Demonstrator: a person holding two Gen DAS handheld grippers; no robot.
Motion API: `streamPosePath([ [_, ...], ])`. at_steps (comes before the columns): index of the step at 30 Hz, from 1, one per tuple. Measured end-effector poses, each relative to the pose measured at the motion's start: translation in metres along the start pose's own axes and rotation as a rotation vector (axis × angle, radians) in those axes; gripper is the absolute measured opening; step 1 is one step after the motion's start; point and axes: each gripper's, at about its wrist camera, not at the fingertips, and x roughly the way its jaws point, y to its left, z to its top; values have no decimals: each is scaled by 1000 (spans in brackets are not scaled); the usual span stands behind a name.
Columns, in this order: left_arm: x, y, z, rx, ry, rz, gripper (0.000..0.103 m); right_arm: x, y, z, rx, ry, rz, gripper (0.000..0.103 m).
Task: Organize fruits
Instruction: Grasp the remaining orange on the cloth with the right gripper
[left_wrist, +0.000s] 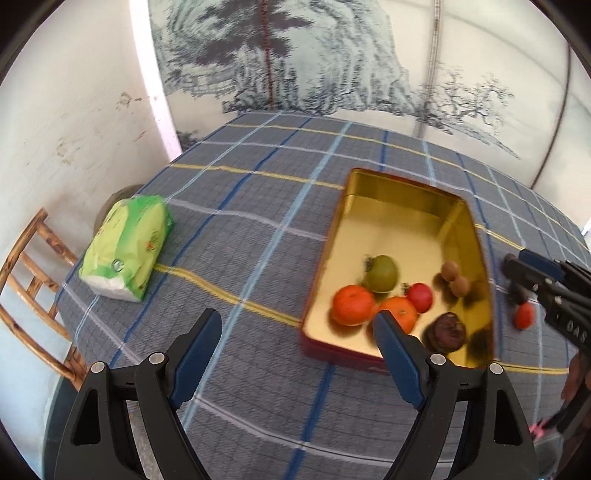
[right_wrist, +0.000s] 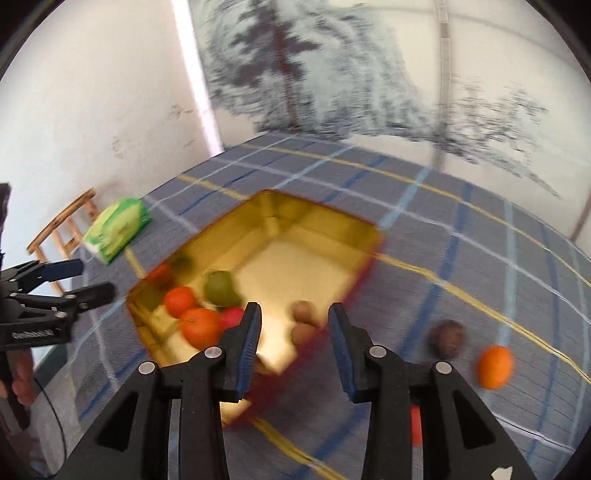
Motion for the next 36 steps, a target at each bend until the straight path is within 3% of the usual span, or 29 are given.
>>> streamPosePath([
  [9,-8,-56,5,109,-9,-89,84,-22,-108,-35,135,44,-208,37],
  [14,-10,-94,7,175,-7,-151,84,-19,-143,-51,199,57,-225,37],
  [28,2,-181,4,299,36,-260,84,25,-150,-52,178,79,-202,33],
  [36,21,-214,-6,295,97,-338,84,6,-164,-69,185,64,-258,33],
])
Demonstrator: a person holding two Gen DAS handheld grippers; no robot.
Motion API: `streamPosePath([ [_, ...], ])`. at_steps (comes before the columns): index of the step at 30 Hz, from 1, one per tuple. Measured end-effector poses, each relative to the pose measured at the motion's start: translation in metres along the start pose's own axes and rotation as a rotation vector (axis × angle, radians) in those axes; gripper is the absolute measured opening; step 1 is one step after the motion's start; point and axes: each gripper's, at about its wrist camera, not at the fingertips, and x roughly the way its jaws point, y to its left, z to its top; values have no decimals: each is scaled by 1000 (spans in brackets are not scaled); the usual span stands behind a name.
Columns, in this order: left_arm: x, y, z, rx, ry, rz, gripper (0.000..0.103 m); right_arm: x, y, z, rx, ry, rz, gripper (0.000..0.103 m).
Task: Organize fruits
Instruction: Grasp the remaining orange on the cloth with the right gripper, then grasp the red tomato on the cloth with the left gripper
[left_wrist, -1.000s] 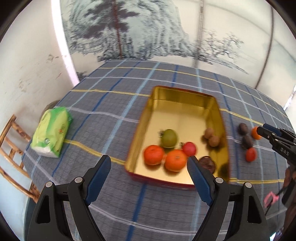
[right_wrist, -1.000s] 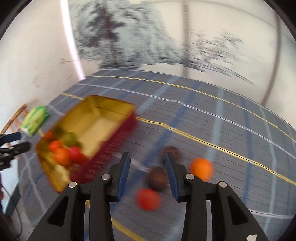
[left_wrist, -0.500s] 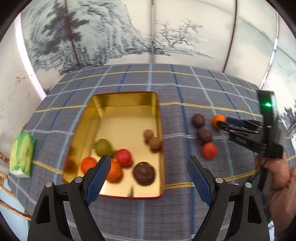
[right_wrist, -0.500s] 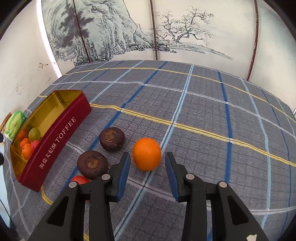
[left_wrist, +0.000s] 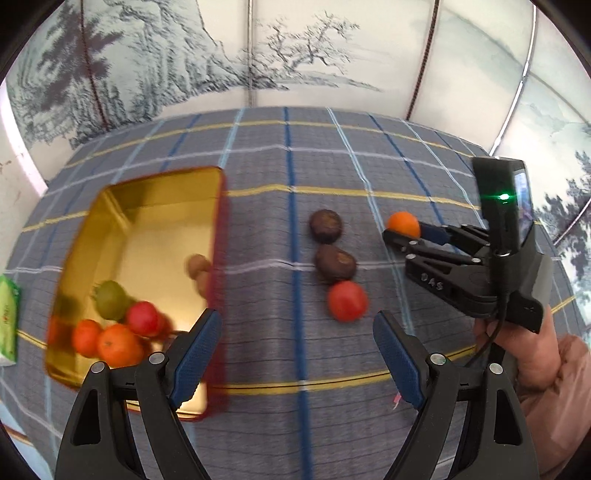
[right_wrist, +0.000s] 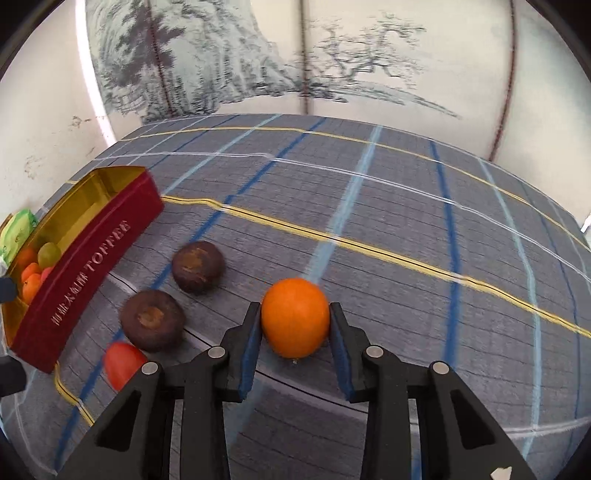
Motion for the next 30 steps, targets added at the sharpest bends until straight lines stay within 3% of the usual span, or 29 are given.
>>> streamPosePath([
  [10,39,-20,5,-30,45,-66,82,-33,-60,-41,84,21,-102,32],
  [17,58,-21,9,-61,57,-78,53,-37,-74,-46,113,21,-97,33],
  [24,67,-28,9,-40,64,-80,46,-38,-74,-45,108,22,-93,33],
  [27,70,-28,9,-34,67,-75,35,-39,-75,-46,109,22,-91,33],
  [30,70,-26,8,-39,64,-82,35,-39,-74,-46,108,22,-92,33],
])
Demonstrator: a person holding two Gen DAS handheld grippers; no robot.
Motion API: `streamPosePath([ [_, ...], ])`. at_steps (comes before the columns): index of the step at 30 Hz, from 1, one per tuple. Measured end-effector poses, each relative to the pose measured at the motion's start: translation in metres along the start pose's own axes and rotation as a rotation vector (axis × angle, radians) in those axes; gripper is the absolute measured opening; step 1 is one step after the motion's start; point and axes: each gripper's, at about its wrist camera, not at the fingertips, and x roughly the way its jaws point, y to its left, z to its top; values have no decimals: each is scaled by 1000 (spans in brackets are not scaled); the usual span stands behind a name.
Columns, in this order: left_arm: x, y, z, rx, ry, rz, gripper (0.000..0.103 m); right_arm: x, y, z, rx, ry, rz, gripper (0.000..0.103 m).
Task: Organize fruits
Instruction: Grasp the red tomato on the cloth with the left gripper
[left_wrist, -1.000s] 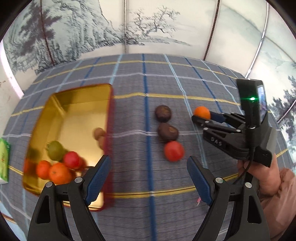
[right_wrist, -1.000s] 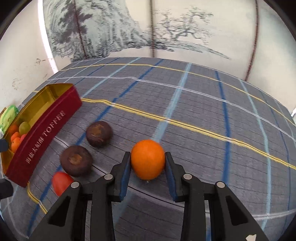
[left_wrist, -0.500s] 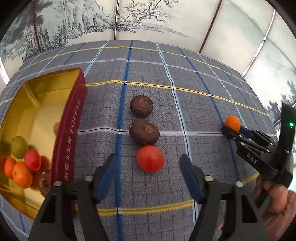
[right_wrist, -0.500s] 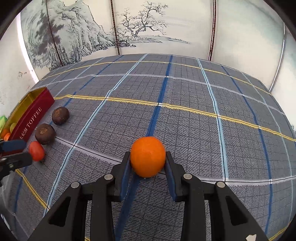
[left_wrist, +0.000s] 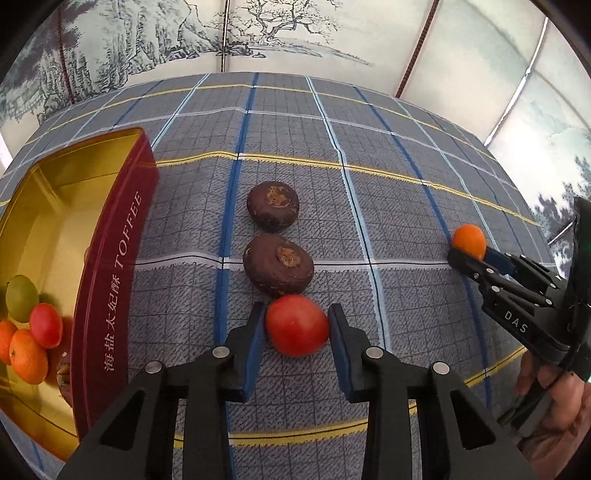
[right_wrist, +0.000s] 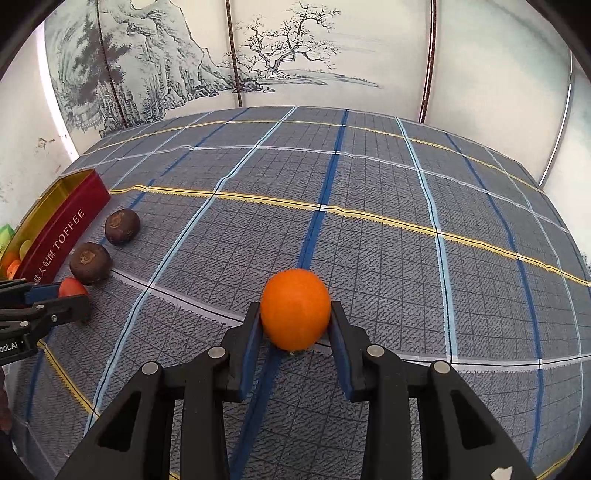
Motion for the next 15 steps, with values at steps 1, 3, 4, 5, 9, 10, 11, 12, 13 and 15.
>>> streamPosePath([
  [1,-1,0,-1,1,-1,-2,34,0,-1,0,0,0,0,33],
  [3,-2,0,-2,9,-3,2,34,0,-1,0,0,0,0,33],
  [4,-3,0,-3,10,-4,2,34,0,-1,0,0,0,0,33],
  [5,-4,1,-4,11,-5,0,34,0,-1,0,0,0,0,33],
  [9,-8,2,-7,10,-7,-4,34,0,-1,0,0,0,0,33],
  [10,-9,3,-8,10,-5,-5,34,0,-1,0,0,0,0,33],
  [11,-11,3,-9,10,-3,-8,34,0,-1,0,0,0,0,33],
  [12,-13,3,-9,11,-4,-12,34,0,-1,0,0,0,0,33],
  [13,-15,3,-9,12,-7,-14,34,0,-1,0,0,0,0,33],
  [15,-19,3,-10,16,-11,-17,34,0,-1,0,-1,0,-1,33],
])
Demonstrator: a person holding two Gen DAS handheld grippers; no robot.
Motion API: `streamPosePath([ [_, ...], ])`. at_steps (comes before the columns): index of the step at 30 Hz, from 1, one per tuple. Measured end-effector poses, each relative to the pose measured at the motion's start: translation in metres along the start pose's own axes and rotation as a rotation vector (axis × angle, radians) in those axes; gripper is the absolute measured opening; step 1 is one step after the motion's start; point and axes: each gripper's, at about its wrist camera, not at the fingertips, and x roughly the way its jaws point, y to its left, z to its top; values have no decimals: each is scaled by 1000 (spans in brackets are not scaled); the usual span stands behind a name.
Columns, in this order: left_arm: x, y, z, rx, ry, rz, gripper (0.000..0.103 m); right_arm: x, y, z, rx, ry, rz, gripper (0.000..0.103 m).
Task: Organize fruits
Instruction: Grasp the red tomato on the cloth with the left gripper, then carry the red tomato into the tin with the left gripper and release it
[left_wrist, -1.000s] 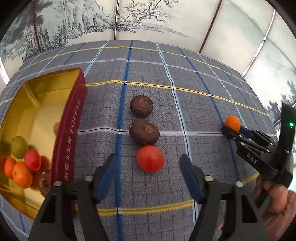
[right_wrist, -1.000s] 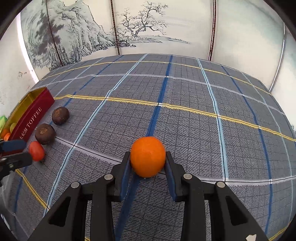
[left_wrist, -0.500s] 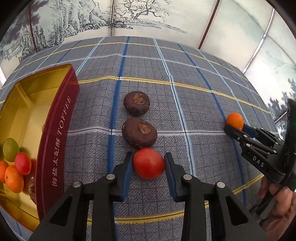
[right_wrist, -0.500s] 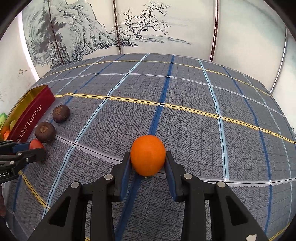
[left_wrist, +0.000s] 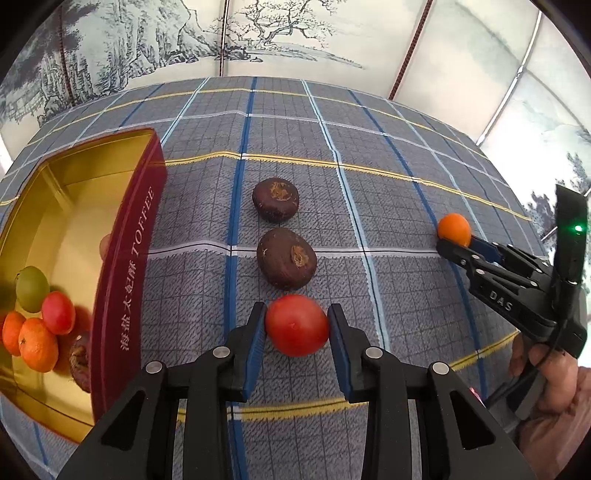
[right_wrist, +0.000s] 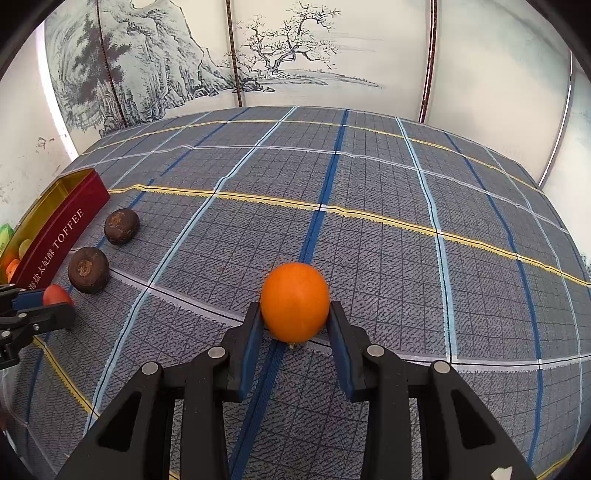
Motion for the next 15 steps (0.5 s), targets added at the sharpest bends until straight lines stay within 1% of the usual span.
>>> streamPosePath([
  [15,-33,2,-1,36,-40,12,34,1,2,1,-1,0,-4,32],
])
